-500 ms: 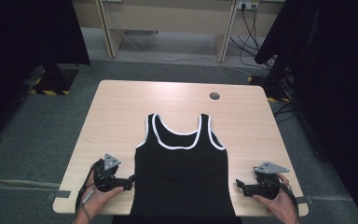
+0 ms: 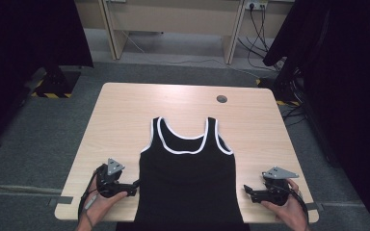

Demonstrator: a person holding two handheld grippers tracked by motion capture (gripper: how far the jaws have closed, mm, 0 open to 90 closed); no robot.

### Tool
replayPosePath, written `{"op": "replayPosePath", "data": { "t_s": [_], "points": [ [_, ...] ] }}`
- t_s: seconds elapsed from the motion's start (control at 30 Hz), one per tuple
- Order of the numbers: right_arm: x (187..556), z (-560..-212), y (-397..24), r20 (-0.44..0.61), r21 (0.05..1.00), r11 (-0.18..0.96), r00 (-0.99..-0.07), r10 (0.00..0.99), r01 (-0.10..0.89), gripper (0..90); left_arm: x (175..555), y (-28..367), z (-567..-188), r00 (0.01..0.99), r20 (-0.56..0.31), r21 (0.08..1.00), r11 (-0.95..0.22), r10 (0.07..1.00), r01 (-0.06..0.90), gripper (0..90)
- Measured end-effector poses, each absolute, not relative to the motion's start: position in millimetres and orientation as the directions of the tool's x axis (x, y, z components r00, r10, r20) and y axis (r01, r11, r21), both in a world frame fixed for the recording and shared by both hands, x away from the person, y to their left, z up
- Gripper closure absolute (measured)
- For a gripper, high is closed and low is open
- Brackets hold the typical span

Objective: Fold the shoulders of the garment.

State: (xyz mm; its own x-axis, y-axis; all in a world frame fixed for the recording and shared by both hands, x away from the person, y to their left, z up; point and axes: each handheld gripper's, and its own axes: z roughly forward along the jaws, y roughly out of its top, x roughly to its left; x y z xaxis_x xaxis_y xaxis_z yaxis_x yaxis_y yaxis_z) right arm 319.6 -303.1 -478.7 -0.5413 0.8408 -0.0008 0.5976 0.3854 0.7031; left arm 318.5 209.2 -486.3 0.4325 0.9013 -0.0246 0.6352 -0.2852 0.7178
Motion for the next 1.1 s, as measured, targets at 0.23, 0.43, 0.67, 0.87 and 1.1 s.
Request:
{"op": "replayPosePath", "data": {
  "t_s": [0.23, 0.43, 0.67, 0.87, 1.1],
  "points": [
    [319.6, -478.7, -303.1, 0.0, 0.703, 0.385, -0.541, 0.841, 0.598, 9.9, 326.0, 210.2, -479.3, 0.441, -0.056, 0.724, -0.268, 0.896, 0.635, 2.0],
    [319.6, -478.7, -303.2, -0.002, 0.703, 0.387, -0.542, 0.84, 0.597, 9.9, 338.9, 203.0, -472.7, 0.451, -0.064, 0.736, -0.263, 0.89, 0.623, 2.0],
    [319.6, -478.7, -303.2, -0.002, 0.703, 0.387, -0.543, 0.84, 0.596, 9.8, 359.8, 191.3, -467.3, 0.457, -0.054, 0.739, -0.272, 0.888, 0.616, 2.4],
    [319.6, -478.7, -303.1, -0.001, 0.703, 0.387, -0.543, 0.84, 0.597, 9.8, 372.7, 182.9, -467.0, 0.461, -0.049, 0.739, -0.279, 0.886, 0.613, 2.6],
    [319.6, -478.7, -303.0, -0.002, 0.703, 0.387, -0.543, 0.84, 0.597, 9.8, 397.4, 169.4, -466.6, 0.469, -0.025, 0.733, -0.303, 0.883, 0.61, 3.5]
  ]
}}
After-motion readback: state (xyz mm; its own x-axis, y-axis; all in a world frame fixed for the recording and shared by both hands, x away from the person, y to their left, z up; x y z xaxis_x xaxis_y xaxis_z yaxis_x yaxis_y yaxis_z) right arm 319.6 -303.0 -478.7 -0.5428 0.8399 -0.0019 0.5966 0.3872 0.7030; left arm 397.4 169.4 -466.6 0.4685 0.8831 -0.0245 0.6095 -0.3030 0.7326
